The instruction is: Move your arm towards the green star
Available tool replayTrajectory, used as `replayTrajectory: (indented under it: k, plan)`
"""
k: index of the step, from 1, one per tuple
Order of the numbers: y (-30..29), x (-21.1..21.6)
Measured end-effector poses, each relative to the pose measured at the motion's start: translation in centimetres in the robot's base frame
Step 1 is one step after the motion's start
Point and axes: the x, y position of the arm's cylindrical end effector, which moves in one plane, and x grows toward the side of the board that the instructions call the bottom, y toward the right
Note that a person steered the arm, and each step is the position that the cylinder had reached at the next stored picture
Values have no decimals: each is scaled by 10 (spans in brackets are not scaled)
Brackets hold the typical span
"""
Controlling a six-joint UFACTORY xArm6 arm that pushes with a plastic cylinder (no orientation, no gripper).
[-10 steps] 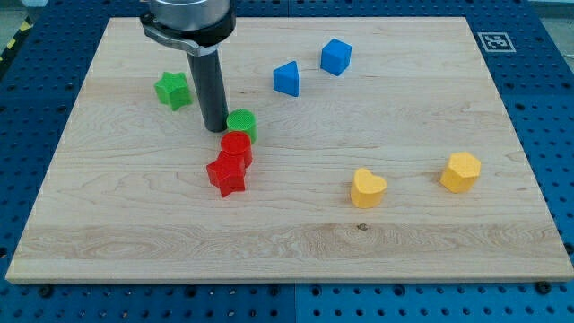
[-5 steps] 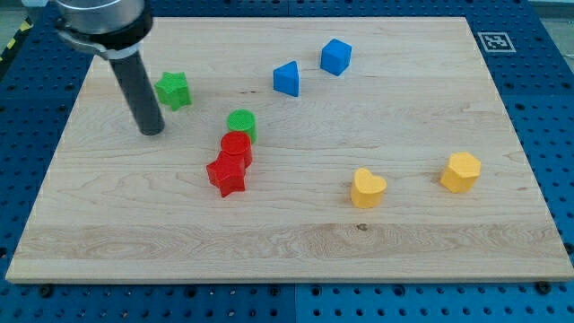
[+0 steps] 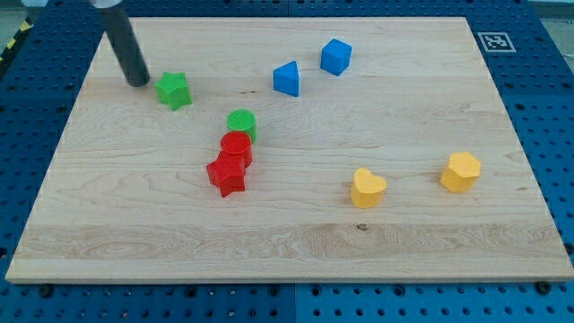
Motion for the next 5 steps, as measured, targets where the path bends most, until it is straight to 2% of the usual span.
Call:
replayTrajectory:
  k: [4, 5]
  plan:
    - [0, 22]
    - [21, 24]
